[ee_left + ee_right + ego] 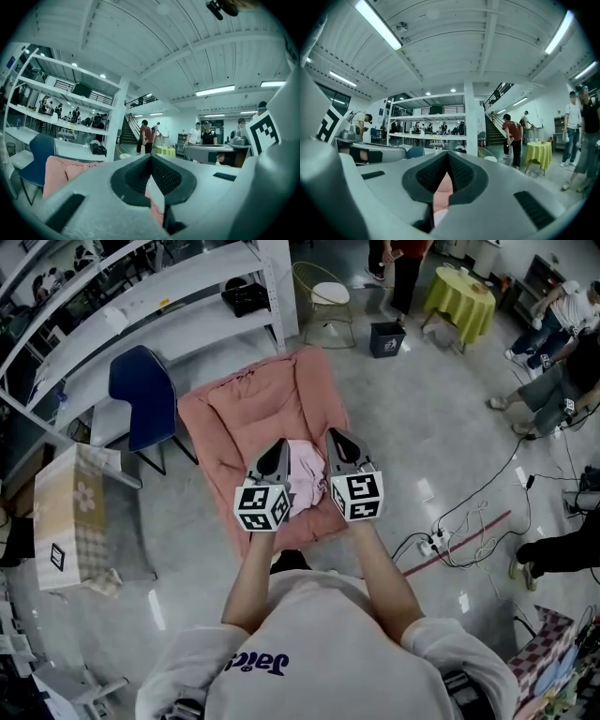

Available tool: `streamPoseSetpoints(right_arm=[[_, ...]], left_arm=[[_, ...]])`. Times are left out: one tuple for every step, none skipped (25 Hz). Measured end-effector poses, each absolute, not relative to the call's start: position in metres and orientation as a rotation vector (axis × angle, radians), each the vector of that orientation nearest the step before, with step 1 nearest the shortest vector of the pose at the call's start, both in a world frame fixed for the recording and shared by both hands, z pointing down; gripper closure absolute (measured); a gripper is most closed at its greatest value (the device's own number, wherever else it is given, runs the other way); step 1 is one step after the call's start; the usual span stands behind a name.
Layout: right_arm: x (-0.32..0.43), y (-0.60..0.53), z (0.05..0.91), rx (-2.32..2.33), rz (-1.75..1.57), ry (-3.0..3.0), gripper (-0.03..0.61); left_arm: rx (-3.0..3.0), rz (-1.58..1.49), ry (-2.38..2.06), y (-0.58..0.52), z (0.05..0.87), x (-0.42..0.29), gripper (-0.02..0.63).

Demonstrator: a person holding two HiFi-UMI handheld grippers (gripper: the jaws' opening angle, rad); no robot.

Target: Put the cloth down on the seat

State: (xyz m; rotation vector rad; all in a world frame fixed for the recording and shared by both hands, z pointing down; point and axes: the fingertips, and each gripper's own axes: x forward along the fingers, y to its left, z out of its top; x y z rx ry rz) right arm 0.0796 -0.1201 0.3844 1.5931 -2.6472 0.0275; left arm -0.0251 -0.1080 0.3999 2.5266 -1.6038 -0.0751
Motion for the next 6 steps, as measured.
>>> streamPoseSetpoints(right_arm=[[0.079, -0.124, 0.387, 1.593, 0.038, -2.644, 0.563], [0.078, -0.128, 0.391, 1.592, 0.049, -2.640, 0.563], [0.076, -0.132, 0.396, 1.590, 0.061, -2.636, 0.563], [0.075, -0.137, 0.401, 1.588, 0.072, -2.632, 0.563], [0.073, -0.141, 0.407, 1.585, 0.082, -2.627, 0.563], [0.071, -0.145, 0.412, 1.583, 0.092, -2.623, 0.563]], left_arm=[[2.522, -0.071, -1.602, -0.112, 0.403, -0.027, 0.598], [2.516, -0.065, -1.600, -0.116, 0.406, -0.029, 0.598], [2.510, -0.058, -1.598, -0.120, 0.411, -0.031, 0.598], [2.501, -0.051, -1.596, -0.124, 0.416, -0.034, 0.598], [2.491, -0.045, -1.595, -0.128, 0.422, -0.037, 0.598], [2.481, -0.038, -1.593, -0.133, 0.428, -0.040, 0.598]])
